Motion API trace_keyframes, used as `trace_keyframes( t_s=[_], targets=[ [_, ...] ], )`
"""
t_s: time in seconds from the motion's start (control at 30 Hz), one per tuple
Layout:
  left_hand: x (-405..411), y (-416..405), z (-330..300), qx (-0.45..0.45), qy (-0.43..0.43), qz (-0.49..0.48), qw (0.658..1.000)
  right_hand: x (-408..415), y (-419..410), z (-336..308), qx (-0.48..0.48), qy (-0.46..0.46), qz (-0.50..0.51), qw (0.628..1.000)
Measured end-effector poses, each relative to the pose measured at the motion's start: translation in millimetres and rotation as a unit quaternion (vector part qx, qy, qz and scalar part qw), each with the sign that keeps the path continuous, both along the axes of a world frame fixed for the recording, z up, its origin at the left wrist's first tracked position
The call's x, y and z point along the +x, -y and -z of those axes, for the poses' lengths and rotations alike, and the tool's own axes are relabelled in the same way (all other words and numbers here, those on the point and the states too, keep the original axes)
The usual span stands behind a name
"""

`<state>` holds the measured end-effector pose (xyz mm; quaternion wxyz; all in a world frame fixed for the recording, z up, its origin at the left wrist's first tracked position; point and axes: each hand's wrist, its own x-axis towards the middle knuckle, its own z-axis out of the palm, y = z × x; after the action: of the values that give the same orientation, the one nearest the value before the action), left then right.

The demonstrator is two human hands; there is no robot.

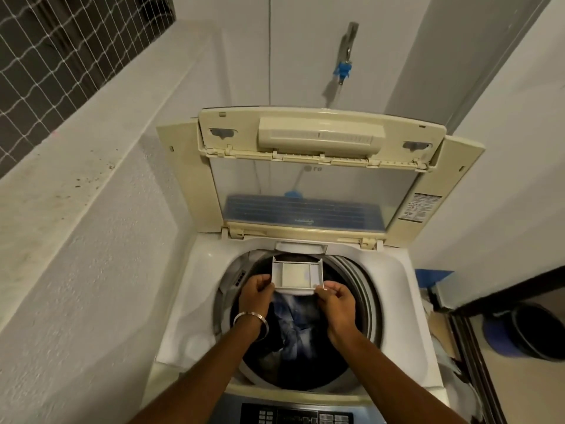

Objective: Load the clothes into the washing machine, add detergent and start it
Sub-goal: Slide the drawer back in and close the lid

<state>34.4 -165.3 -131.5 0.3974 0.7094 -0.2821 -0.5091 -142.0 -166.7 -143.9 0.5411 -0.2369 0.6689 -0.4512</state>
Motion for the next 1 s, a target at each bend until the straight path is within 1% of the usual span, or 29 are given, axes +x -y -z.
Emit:
trace_keyframes(
  t_s=[0.23, 0.43, 0.67, 0.77, 1.0],
  targets=[
    [-1, 16, -1, -0.01, 0.01, 0.015, 1.0, -4, 18, 20, 0.004, 0.026, -0.022, 0.999],
    [1, 29, -1, -0.008, 0.0, 0.011, 1.0, 3, 29, 2, 0.0, 0.049, -0.022, 0.999],
    [-1, 39, -1, -0.013, 0.003, 0.018, 1.0, 1, 40, 8, 0.004, 0.053, -0.014, 0.998],
    [0, 40, 2, -0.02, 0.013, 0.024, 0.999, 3, 42, 0, -0.002, 0.067, -0.011, 0.998],
    [-2, 36, 0, -0.026, 0.004, 0.028, 0.999, 2, 40, -9, -0.017, 0.085, -0.004, 0.996]
  ],
)
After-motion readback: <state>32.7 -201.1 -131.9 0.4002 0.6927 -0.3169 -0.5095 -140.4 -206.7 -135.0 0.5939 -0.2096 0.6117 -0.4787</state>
